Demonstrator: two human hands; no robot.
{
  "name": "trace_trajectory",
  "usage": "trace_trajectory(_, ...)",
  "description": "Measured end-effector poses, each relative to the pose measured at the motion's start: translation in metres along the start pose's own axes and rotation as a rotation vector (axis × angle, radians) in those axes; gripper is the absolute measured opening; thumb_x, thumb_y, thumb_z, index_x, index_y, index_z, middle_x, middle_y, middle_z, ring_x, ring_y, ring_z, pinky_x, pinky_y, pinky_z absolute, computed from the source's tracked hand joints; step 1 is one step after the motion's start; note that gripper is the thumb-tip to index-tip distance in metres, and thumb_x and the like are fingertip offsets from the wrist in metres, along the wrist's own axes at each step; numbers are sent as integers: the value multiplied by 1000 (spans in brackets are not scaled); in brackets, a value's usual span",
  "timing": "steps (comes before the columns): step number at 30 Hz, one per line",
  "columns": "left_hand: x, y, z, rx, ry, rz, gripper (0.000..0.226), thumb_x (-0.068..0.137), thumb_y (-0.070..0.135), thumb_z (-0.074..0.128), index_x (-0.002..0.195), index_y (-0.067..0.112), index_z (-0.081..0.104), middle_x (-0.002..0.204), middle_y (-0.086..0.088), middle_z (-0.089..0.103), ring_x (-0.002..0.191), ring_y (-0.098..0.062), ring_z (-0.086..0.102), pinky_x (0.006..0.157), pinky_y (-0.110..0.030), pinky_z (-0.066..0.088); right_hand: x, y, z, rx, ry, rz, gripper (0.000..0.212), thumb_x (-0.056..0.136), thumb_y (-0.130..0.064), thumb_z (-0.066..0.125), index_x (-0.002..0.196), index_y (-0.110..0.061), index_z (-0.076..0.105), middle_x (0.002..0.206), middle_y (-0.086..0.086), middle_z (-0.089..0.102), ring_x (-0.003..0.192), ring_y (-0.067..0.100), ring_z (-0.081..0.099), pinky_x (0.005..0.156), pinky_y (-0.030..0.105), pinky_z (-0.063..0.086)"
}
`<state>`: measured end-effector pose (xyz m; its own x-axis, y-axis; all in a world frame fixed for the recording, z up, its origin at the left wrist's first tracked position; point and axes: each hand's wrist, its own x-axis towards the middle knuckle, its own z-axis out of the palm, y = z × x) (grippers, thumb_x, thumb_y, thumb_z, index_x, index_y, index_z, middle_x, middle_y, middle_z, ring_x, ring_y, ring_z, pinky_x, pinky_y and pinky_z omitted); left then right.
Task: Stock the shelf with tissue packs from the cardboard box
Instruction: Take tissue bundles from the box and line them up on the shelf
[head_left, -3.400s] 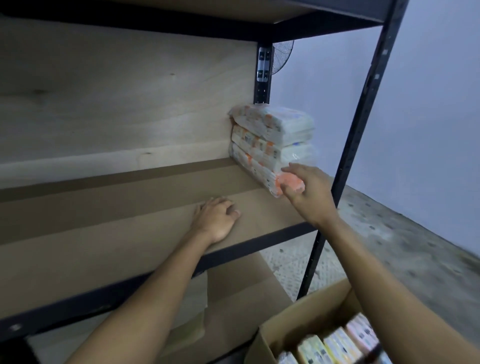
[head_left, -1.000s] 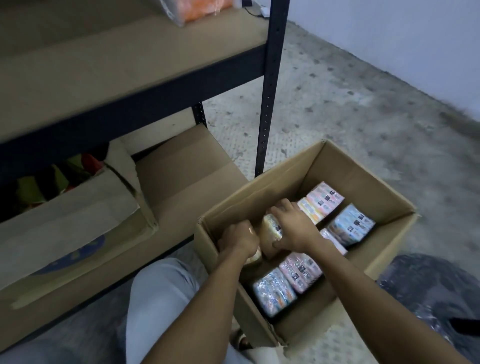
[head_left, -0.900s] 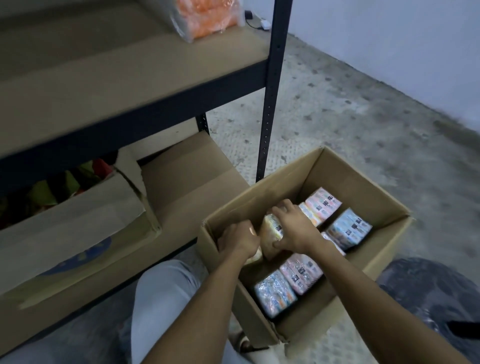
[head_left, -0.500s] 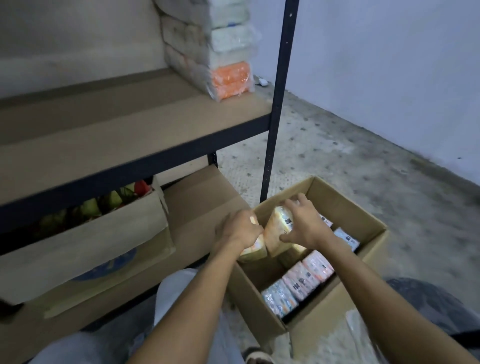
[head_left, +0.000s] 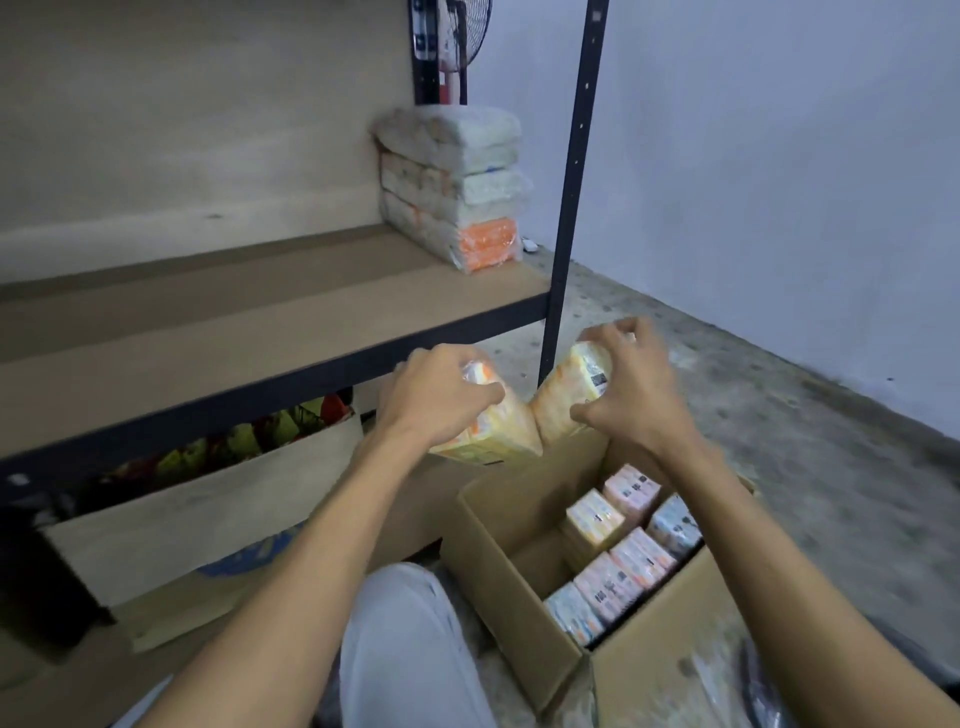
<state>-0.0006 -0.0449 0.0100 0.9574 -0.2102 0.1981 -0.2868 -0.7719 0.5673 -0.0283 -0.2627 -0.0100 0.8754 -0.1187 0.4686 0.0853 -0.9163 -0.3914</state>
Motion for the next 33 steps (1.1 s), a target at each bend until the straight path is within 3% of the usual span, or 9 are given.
trace_trajectory(3, -4, 1, -38, -50, 53, 30, 26, 71, 51, 65, 96, 47, 66, 71, 14, 68, 67, -11, 65, 71, -33, 52, 6, -18, -22, 32, 81, -25, 78, 51, -25, 82, 122, -27, 50, 127, 4, 37, 115, 24, 43, 86, 36, 49)
trace_trajectory(7, -8, -4, -89, -182, 107, 115, 26, 69, 46, 73, 94, 48, 69, 88, 21, 70, 80, -1, 65, 75, -35, 57, 15, -40, -48, 116, 182, -83, 75, 51, -22, 85, 119, -26, 52, 123, 3, 36, 107, 12, 40, 81, 24, 40)
trace_trajectory(11, -16, -10, -137, -322, 158, 172, 22, 78, 31, 75, 99, 38, 72, 95, 19, 69, 80, 2, 67, 59, -19, 54, 26, -51, -66, 223, 287, -149, 73, 52, -22, 87, 117, -25, 56, 120, 3, 39, 100, 3, 37, 80, 15, 39)
trace_trajectory(15, -20, -34, -173, -426, 232, 214, 26, 79, 20, 75, 102, 31, 72, 102, 12, 70, 88, 0, 68, 60, -14, 53, 44, -60, -64, 316, 344, -190, 71, 53, -29, 88, 117, -25, 57, 119, 2, 43, 103, 3, 42, 79, 14, 43)
trace_trajectory(17, -22, -50, -183, -446, 284, 227, 27, 78, 17, 75, 101, 30, 73, 104, 10, 70, 92, -4, 68, 62, -15, 54, 53, -66, -54, 363, 345, -202, 71, 54, -30, 89, 117, -25, 57, 119, 2, 44, 104, 1, 44, 80, 11, 42)
trace_trajectory(21, -21, -91, -189, -459, 377, 236, 31, 76, 15, 78, 105, 25, 73, 109, 5, 72, 96, -16, 69, 70, -31, 59, 71, -84, -23, 451, 314, -233, 71, 54, -28, 89, 116, -26, 57, 119, 0, 45, 105, -13, 38, 83, 0, 34)
trace_trajectory(25, -21, -132, -182, -389, 437, 222, 34, 75, 11, 79, 107, 23, 73, 107, 7, 72, 97, -13, 69, 72, -20, 55, 87, -105, 18, 519, 279, -269, 71, 52, -25, 90, 115, -21, 58, 118, 3, 46, 107, -6, 42, 88, 2, 32)
trace_trajectory(28, -21, -161, -179, -372, 441, 210, 36, 74, 7, 79, 106, 22, 72, 114, 10, 70, 109, -9, 64, 87, -27, 55, 98, -117, 45, 559, 259, -285, 70, 53, -24, 90, 115, -17, 57, 119, 3, 44, 110, 5, 42, 91, 4, 30)
trace_trajectory(33, -18, -191, -182, -280, 471, 187, 36, 73, 7, 79, 107, 17, 73, 115, 7, 69, 112, -5, 61, 92, -26, 52, 114, -134, 78, 546, 201, -303, 70, 53, -24, 90, 111, -17, 51, 120, 6, 43, 112, 12, 41, 88, 3, 30)
